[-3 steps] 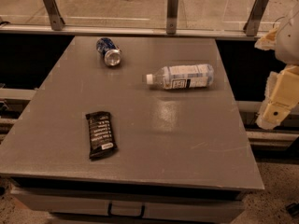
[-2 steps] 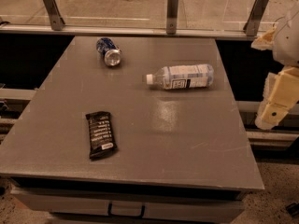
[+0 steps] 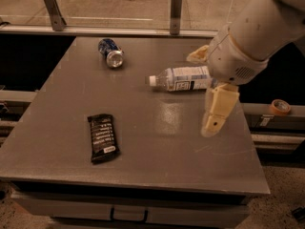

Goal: Move rxbar chocolate near pepsi can

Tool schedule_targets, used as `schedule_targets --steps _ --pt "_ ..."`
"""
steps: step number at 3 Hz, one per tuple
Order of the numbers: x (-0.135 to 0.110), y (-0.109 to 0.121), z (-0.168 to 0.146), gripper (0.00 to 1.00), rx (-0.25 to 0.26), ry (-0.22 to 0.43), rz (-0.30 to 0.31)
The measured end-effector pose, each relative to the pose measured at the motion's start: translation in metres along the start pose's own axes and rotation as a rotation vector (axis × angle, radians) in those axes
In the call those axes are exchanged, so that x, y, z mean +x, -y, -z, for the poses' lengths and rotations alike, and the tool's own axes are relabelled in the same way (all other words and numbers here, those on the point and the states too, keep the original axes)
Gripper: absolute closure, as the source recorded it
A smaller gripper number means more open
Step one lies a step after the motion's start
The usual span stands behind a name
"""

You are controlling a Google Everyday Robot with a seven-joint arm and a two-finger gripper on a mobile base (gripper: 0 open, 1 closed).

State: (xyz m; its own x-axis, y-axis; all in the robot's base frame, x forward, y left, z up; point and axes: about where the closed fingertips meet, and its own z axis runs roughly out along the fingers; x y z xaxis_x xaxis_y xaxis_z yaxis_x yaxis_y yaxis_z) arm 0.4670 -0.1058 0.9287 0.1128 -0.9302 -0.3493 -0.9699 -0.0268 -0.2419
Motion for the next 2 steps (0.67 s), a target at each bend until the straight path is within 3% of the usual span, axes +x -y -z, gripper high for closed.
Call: schedule_targets --steps 1,2 --pt "-0.0613 -0.0024 -0.042 0.0 -0.044 0.104 0.099" --pt "-0.0665 -0.0022 -0.0429 0.0 -0.041 0.11 0.106"
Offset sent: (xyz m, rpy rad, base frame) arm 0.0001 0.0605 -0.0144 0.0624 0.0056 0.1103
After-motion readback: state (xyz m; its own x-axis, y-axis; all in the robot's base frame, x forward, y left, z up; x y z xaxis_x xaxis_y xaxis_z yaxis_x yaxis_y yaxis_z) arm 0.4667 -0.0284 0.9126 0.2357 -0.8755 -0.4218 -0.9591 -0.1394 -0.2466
